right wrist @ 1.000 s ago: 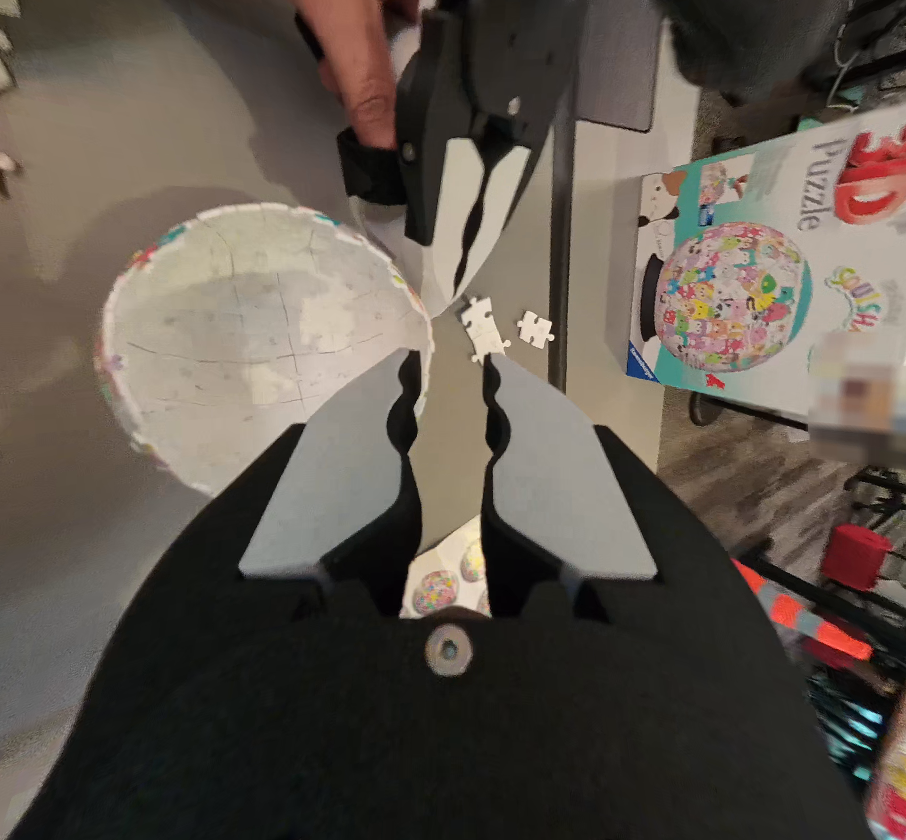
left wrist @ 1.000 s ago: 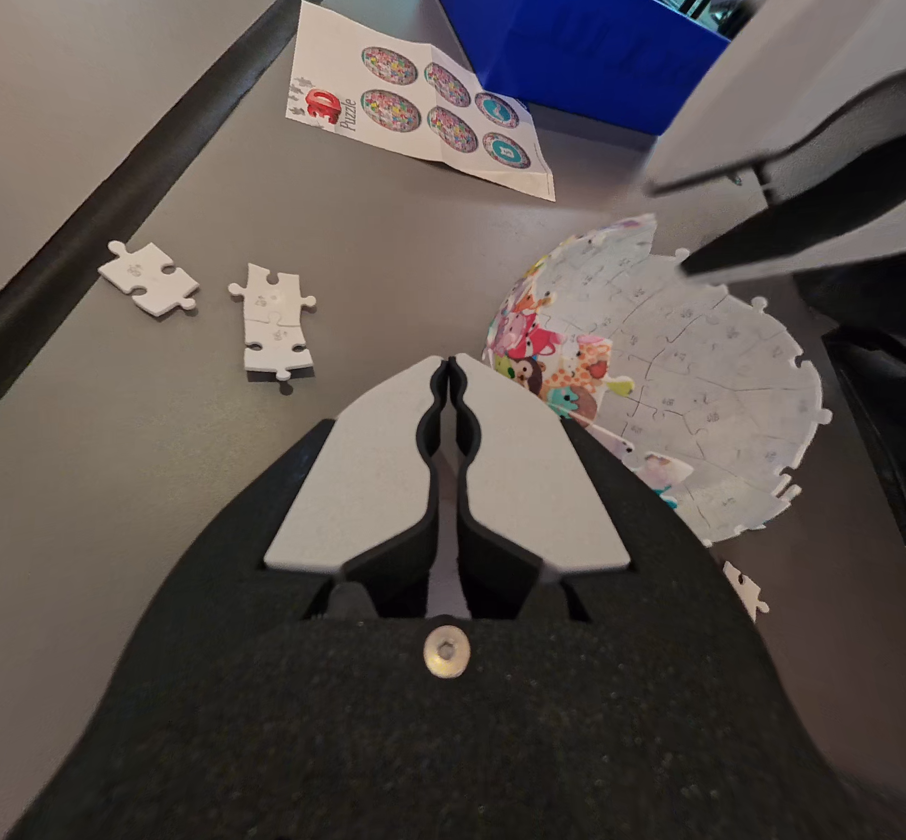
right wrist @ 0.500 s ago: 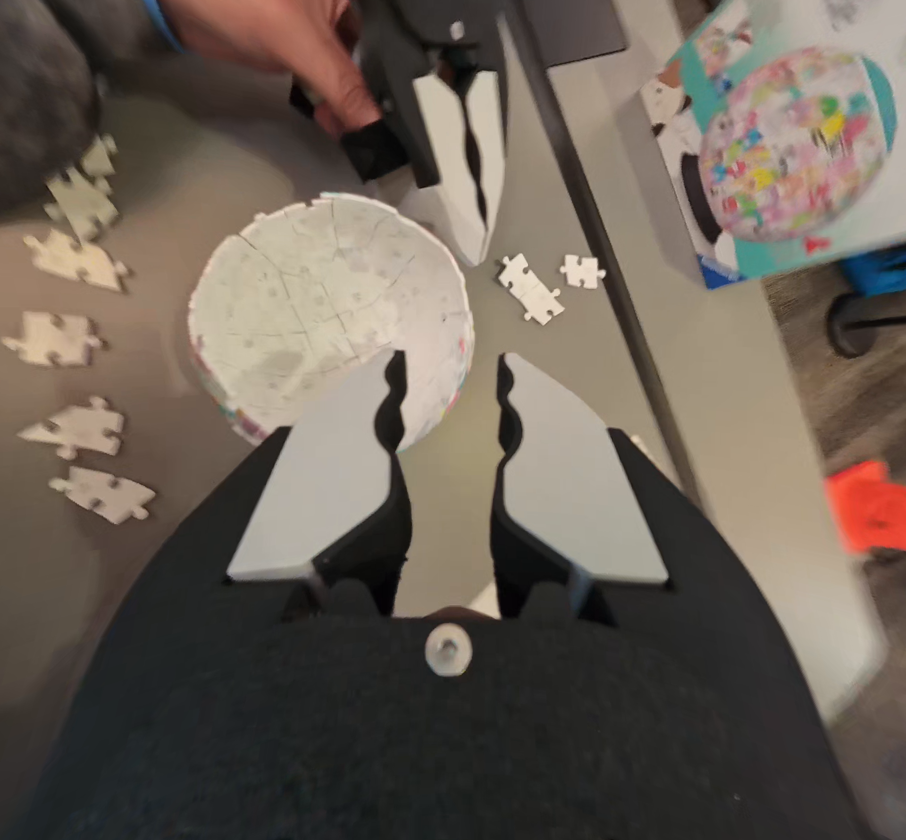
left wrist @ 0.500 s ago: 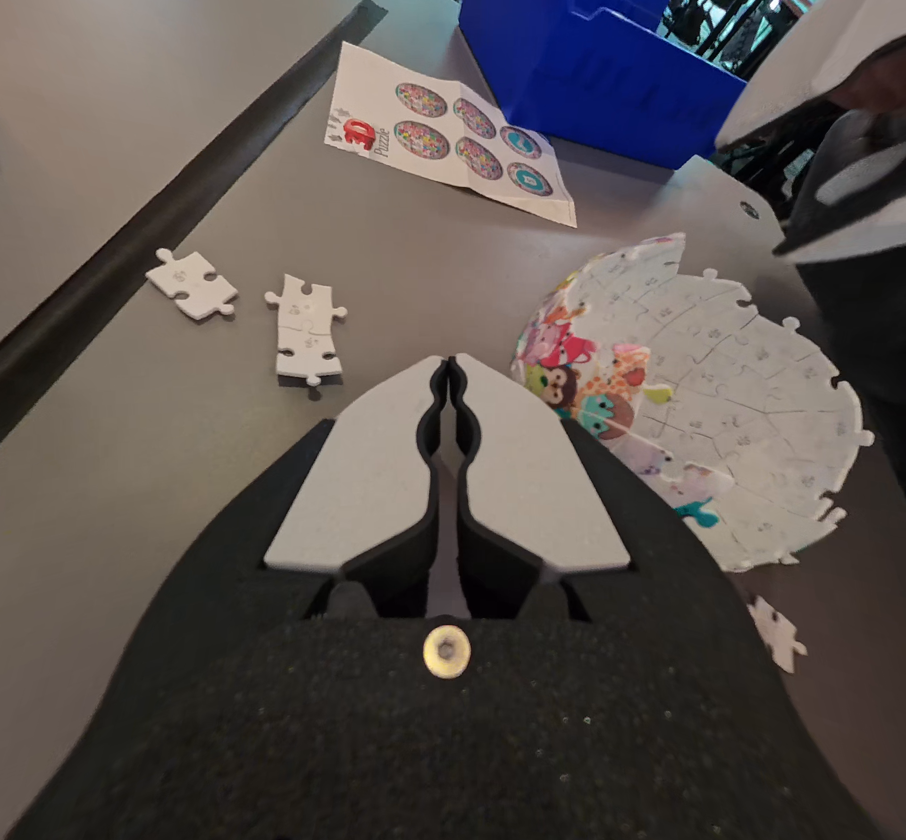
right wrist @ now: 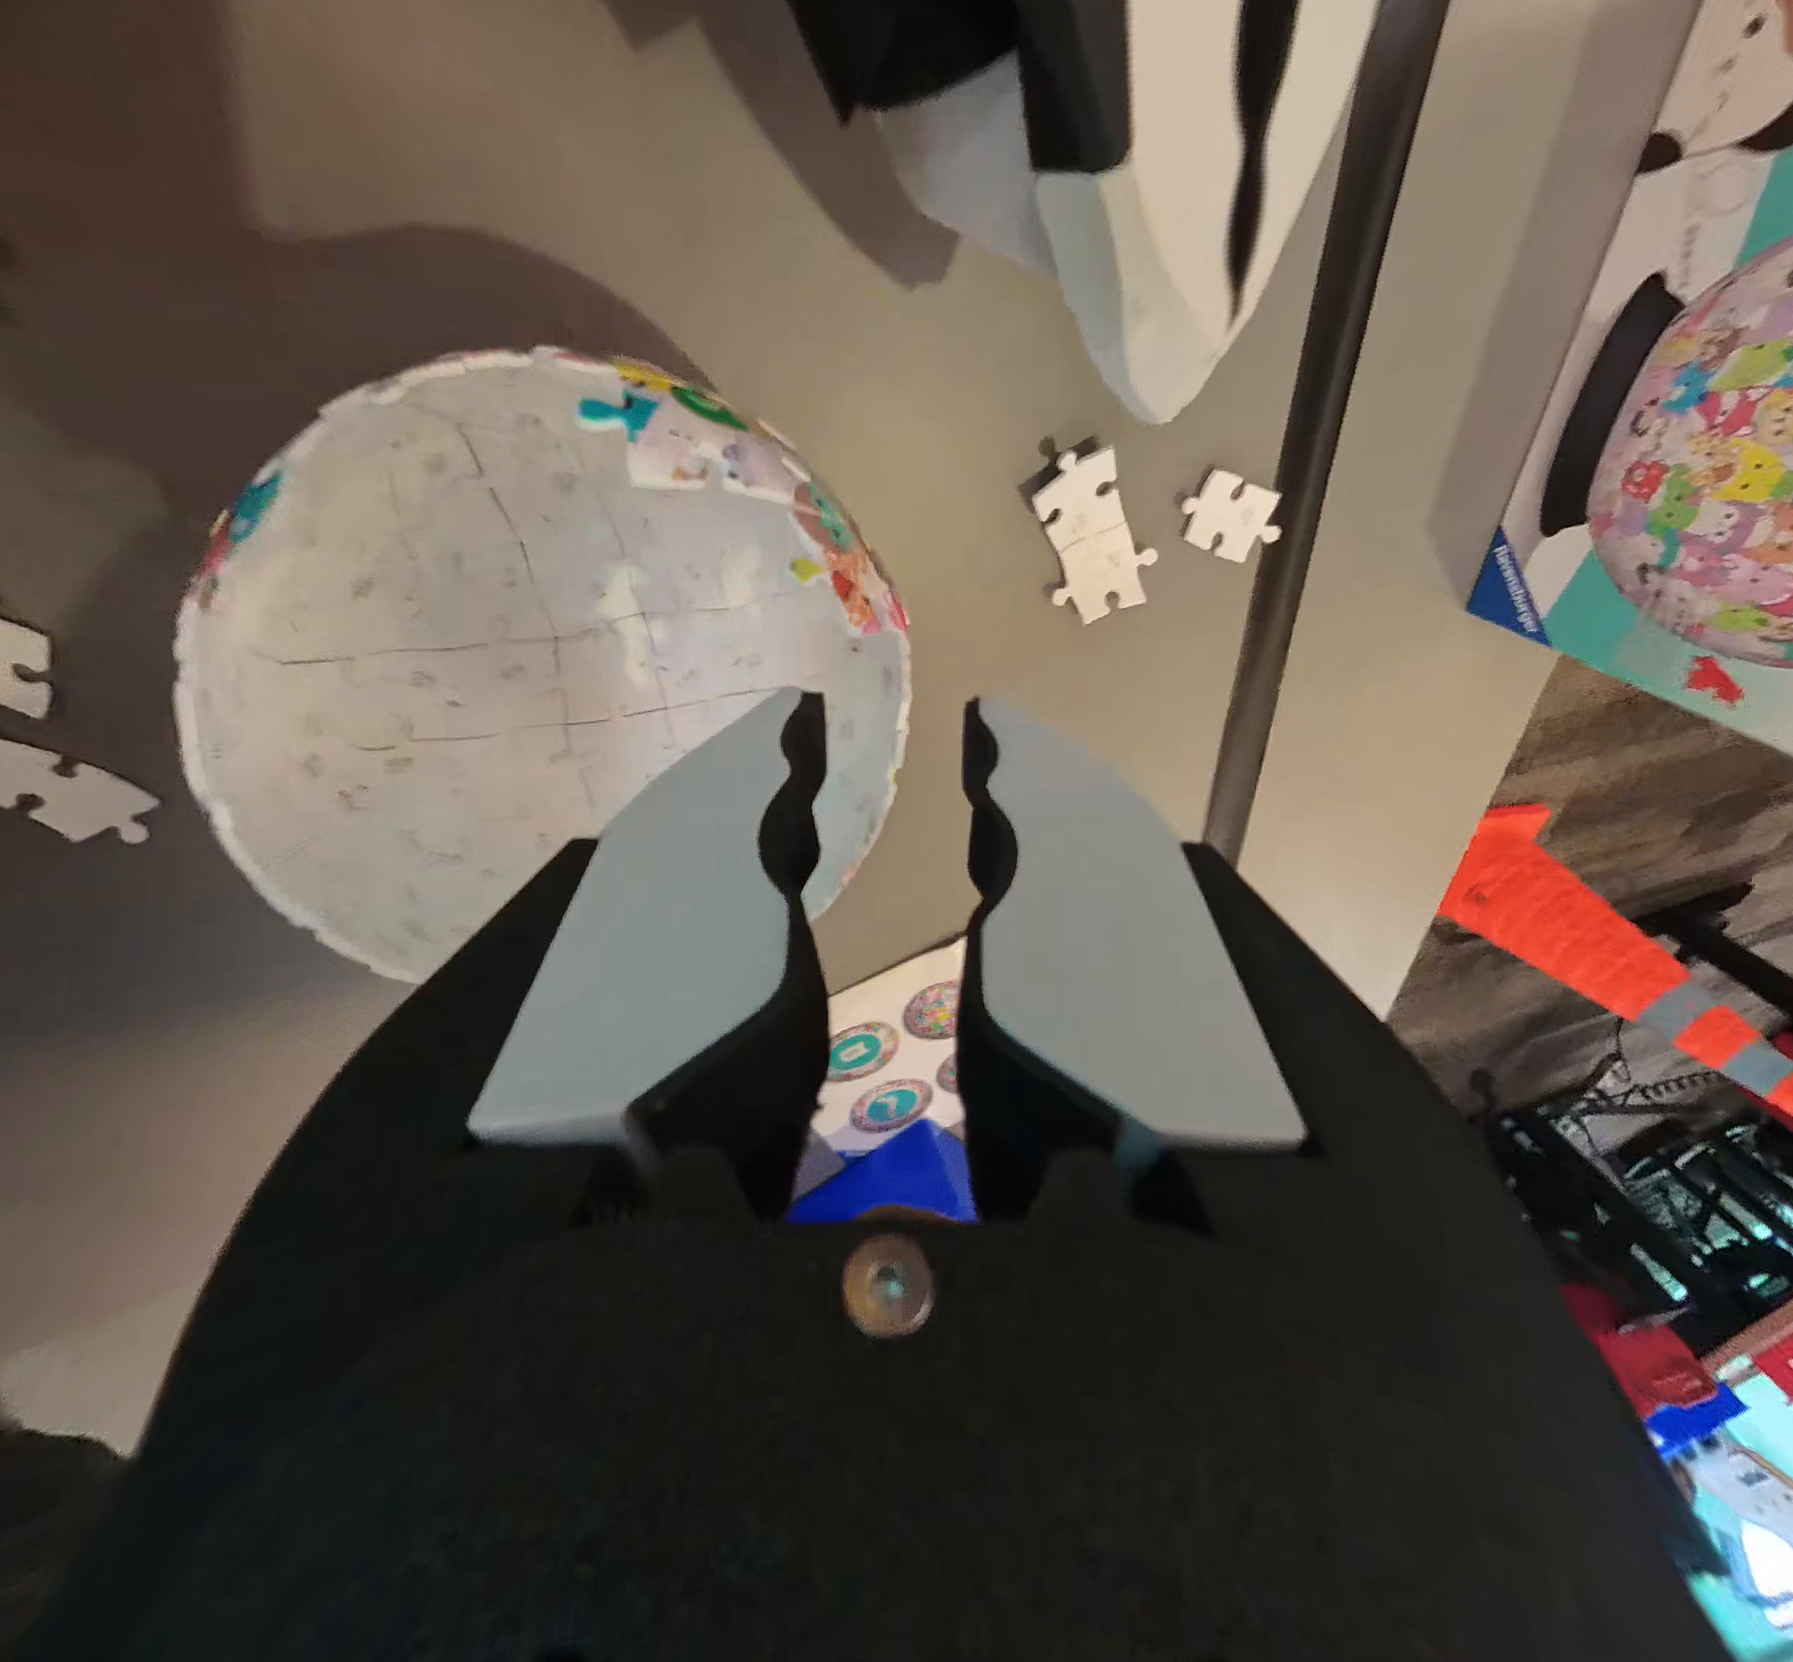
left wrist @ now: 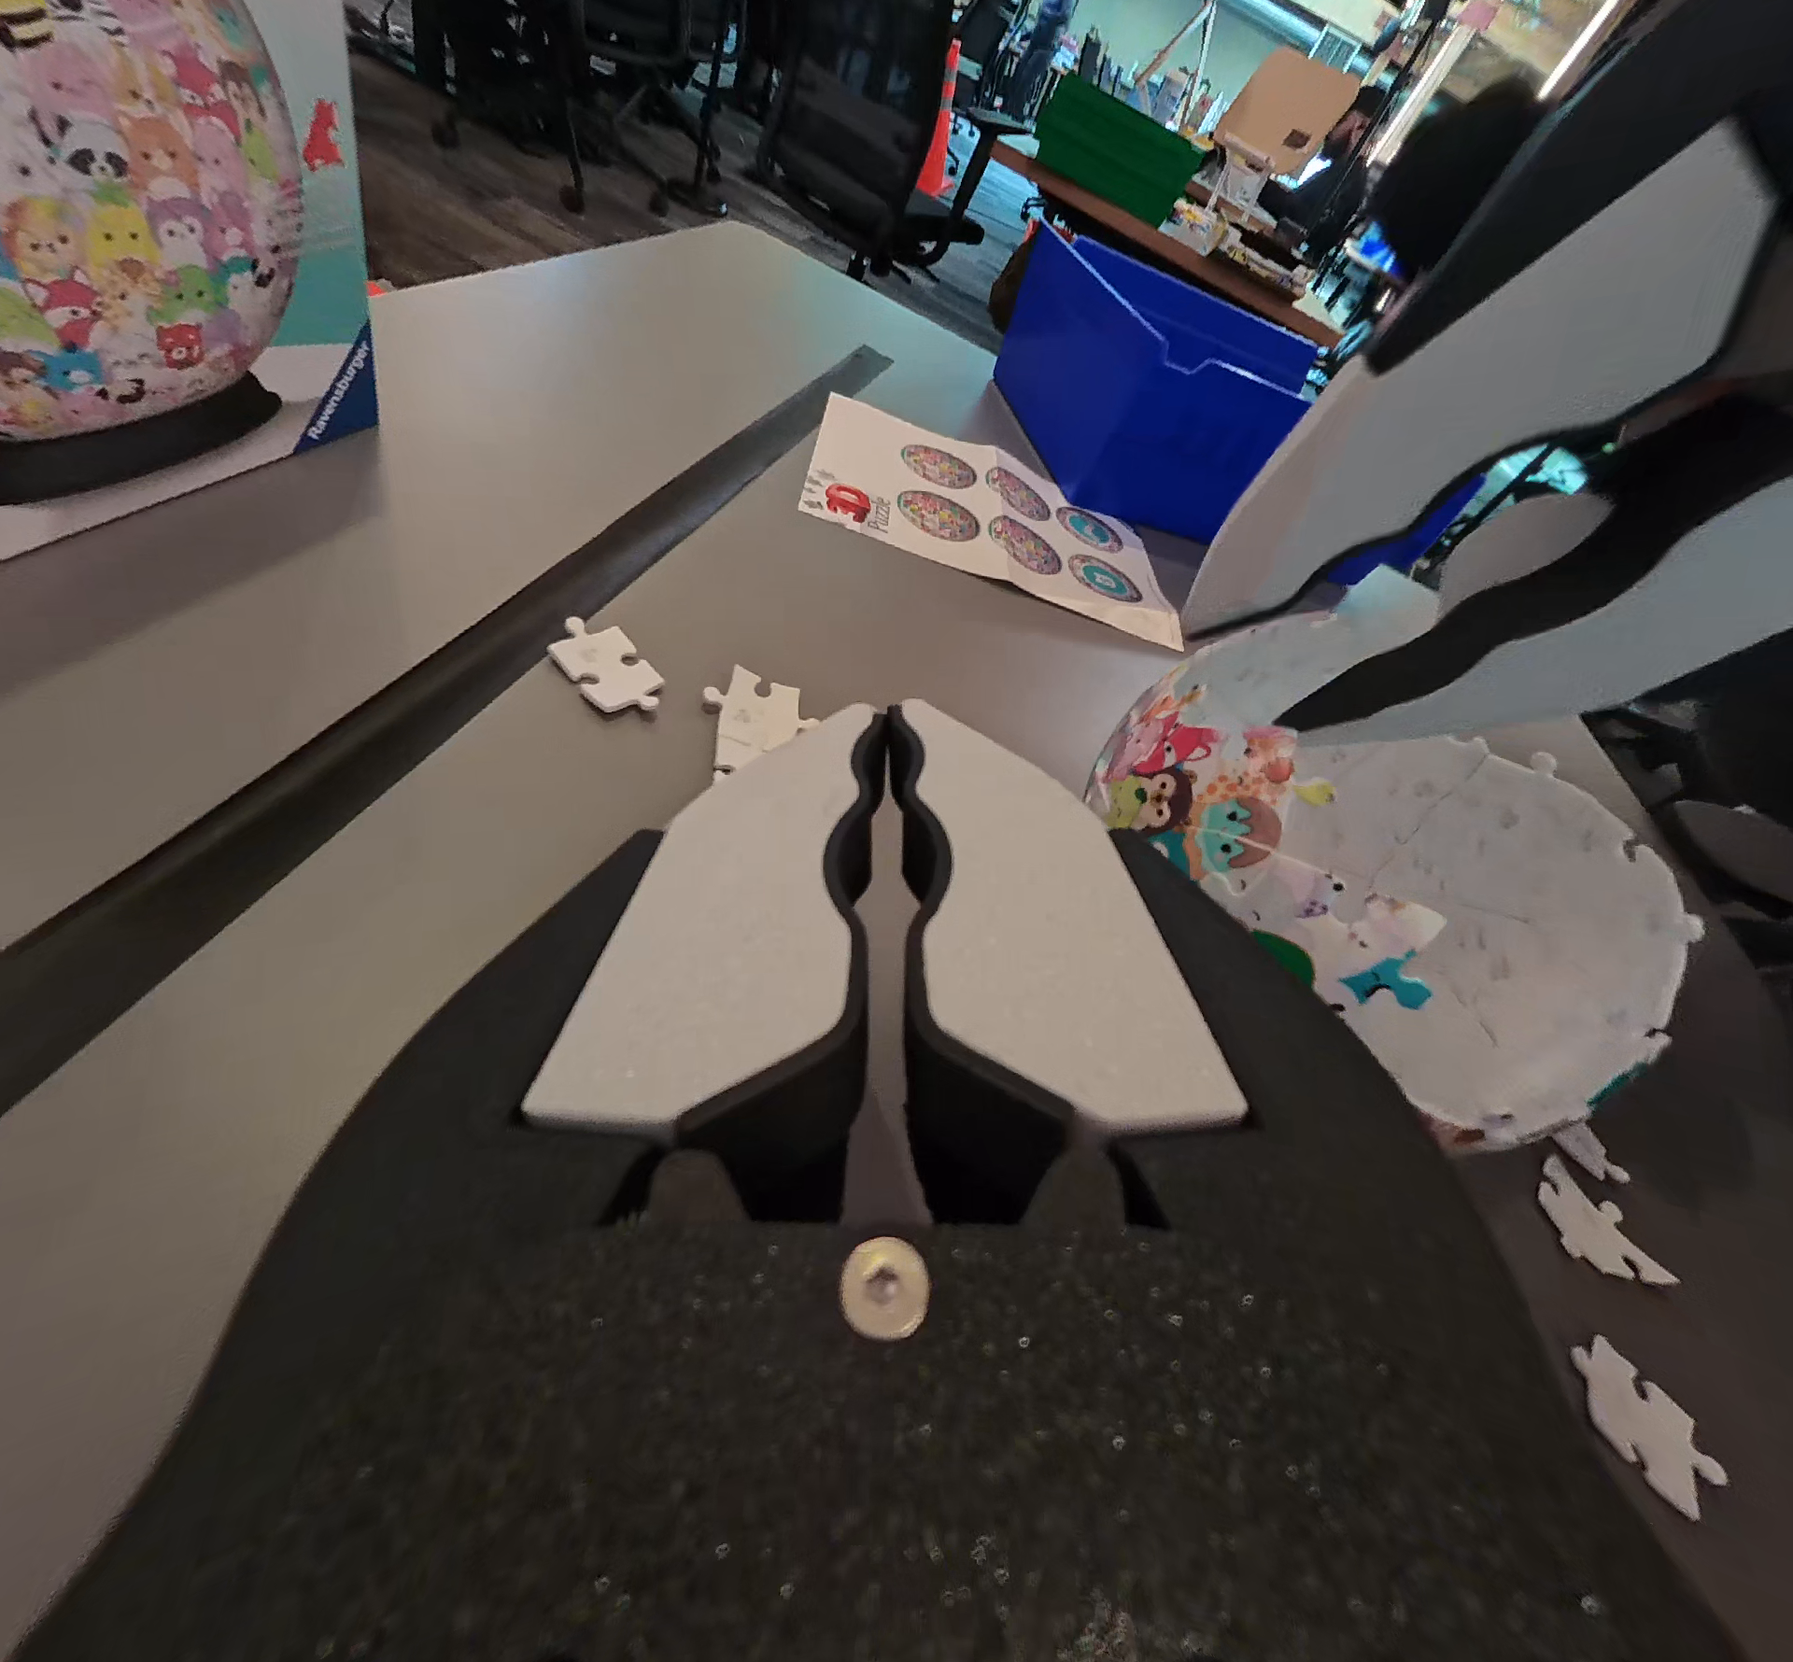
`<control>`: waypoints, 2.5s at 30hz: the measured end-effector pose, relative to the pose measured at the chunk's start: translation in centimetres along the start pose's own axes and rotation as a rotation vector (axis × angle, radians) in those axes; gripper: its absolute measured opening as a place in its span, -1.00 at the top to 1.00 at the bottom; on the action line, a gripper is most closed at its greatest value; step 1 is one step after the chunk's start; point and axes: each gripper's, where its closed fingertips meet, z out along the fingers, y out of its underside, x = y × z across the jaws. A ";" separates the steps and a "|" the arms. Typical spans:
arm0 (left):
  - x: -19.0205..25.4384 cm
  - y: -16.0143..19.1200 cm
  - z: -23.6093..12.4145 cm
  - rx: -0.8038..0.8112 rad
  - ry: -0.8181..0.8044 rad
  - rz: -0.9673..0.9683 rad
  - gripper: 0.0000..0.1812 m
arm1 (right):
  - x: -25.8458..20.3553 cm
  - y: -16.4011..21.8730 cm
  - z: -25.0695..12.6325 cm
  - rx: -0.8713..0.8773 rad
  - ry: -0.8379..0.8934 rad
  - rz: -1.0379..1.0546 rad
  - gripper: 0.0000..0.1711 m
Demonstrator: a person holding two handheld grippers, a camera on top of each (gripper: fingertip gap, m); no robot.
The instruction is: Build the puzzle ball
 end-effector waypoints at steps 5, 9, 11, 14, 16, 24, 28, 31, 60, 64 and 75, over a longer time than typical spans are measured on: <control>0.1 0.1 0.1 -0.006 0.027 -0.024 1.00 | 0.4 0.4 1.4 -0.111 -0.024 0.017 0.70; 0.3 0.2 0.1 -0.011 0.031 -0.019 1.00 | -0.1 1.2 2.6 -0.182 -0.083 0.027 0.70; 0.4 0.1 0.1 -0.007 0.039 -0.031 1.00 | -0.4 1.2 2.9 -0.179 -0.090 0.012 0.73; 0.4 0.0 -0.1 0.005 0.045 -0.042 1.00 | 0.0 1.0 3.1 -0.161 -0.077 0.004 0.83; 0.4 0.0 -0.1 0.007 0.050 -0.047 1.00 | 0.0 0.8 3.2 -0.157 -0.094 0.020 0.83; 0.6 0.3 0.1 -0.015 0.052 -0.040 1.00 | -0.2 1.4 3.5 -0.220 -0.098 0.015 0.86; 0.6 0.2 0.1 -0.010 0.052 -0.044 1.00 | -0.2 1.7 3.5 -0.255 -0.097 0.008 0.88; 0.6 0.2 0.1 -0.010 0.053 -0.044 1.00 | -0.3 1.7 3.7 -0.266 -0.101 0.001 0.90; 0.7 0.5 0.3 -0.028 0.049 -0.031 1.00 | 0.5 1.0 1.5 -0.231 0.019 -0.088 0.64; 0.9 0.7 0.6 -0.041 0.061 -0.020 1.00 | 1.2 1.1 -0.9 -0.077 0.054 0.014 0.67; 2.6 -0.7 1.3 -0.072 0.206 -0.051 1.00 | -1.9 6.0 -0.4 0.380 0.107 0.559 0.59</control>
